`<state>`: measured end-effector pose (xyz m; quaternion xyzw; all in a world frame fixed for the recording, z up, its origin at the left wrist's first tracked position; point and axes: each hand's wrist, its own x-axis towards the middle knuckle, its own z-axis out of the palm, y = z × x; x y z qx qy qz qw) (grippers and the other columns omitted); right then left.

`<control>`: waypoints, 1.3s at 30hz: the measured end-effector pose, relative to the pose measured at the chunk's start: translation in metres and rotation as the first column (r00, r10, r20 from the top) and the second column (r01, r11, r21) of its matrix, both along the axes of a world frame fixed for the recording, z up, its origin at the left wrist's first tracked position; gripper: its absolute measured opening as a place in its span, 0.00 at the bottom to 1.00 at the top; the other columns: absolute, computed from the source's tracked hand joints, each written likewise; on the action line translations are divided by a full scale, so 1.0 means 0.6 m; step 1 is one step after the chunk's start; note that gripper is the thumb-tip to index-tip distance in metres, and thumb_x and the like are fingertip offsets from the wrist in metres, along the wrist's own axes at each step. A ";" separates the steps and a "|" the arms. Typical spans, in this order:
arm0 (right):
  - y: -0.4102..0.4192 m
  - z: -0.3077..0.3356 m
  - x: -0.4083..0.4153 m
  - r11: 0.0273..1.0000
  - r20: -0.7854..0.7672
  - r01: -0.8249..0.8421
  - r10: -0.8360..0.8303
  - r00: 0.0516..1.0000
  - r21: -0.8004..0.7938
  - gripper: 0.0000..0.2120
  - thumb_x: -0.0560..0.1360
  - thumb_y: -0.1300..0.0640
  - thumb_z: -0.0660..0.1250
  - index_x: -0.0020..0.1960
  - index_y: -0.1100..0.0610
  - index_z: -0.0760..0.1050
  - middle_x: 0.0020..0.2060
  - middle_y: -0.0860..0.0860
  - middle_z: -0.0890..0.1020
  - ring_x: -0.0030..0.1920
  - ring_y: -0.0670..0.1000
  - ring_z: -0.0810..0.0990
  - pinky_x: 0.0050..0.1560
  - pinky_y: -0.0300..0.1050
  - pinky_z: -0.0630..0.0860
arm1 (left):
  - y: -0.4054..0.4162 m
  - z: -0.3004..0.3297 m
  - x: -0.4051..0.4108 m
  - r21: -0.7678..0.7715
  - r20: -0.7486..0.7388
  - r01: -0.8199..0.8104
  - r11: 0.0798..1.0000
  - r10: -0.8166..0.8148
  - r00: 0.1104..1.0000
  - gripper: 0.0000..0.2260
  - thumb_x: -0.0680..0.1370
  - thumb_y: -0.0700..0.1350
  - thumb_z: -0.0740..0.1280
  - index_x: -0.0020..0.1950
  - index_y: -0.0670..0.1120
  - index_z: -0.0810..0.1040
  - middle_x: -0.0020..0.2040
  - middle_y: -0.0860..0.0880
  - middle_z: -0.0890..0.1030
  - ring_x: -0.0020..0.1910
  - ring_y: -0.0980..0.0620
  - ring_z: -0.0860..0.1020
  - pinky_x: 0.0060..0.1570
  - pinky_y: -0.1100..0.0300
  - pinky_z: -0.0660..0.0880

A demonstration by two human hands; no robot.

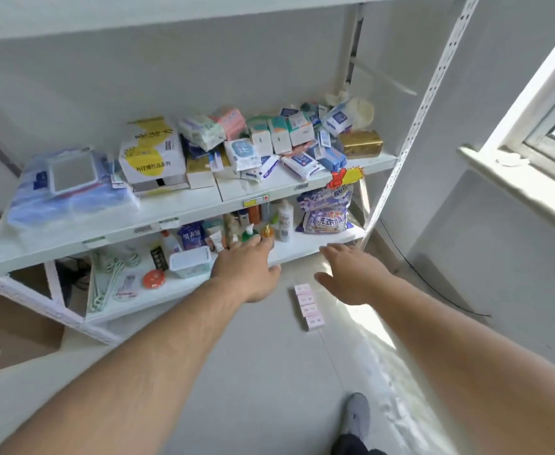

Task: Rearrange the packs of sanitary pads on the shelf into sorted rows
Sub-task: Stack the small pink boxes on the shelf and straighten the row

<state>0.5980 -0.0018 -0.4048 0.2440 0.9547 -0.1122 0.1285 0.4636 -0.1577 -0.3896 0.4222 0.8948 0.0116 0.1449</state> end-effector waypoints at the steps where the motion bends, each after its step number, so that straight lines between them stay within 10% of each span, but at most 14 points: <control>1: 0.014 -0.018 0.011 1.000 0.018 0.011 -0.011 1.000 -0.012 0.30 0.80 0.41 0.58 0.77 0.54 0.60 0.75 0.51 0.66 0.73 0.57 0.66 0.68 0.53 0.69 | 0.015 -0.018 0.007 -0.025 0.009 0.015 1.000 -0.014 1.000 0.29 0.80 0.58 0.56 0.79 0.52 0.55 0.79 0.50 0.58 0.76 0.45 0.61 0.71 0.47 0.62; 16: 0.317 -0.369 0.047 0.963 0.227 0.035 0.028 0.974 -0.268 0.30 0.82 0.47 0.59 0.79 0.54 0.53 0.78 0.50 0.59 0.75 0.54 0.61 0.70 0.47 0.66 | 0.285 -0.349 0.017 -0.251 0.212 0.028 0.968 0.027 0.977 0.28 0.81 0.52 0.57 0.80 0.51 0.53 0.80 0.51 0.55 0.75 0.49 0.60 0.72 0.54 0.61; 39: 0.396 -1.363 -0.082 0.953 0.304 0.070 0.024 0.952 -0.295 0.35 0.80 0.49 0.63 0.80 0.51 0.49 0.79 0.51 0.54 0.75 0.56 0.60 0.70 0.49 0.66 | 0.409 -1.367 -0.161 -0.243 0.211 0.081 0.967 -0.029 0.977 0.29 0.78 0.46 0.63 0.78 0.50 0.57 0.77 0.49 0.60 0.72 0.46 0.64 0.69 0.53 0.64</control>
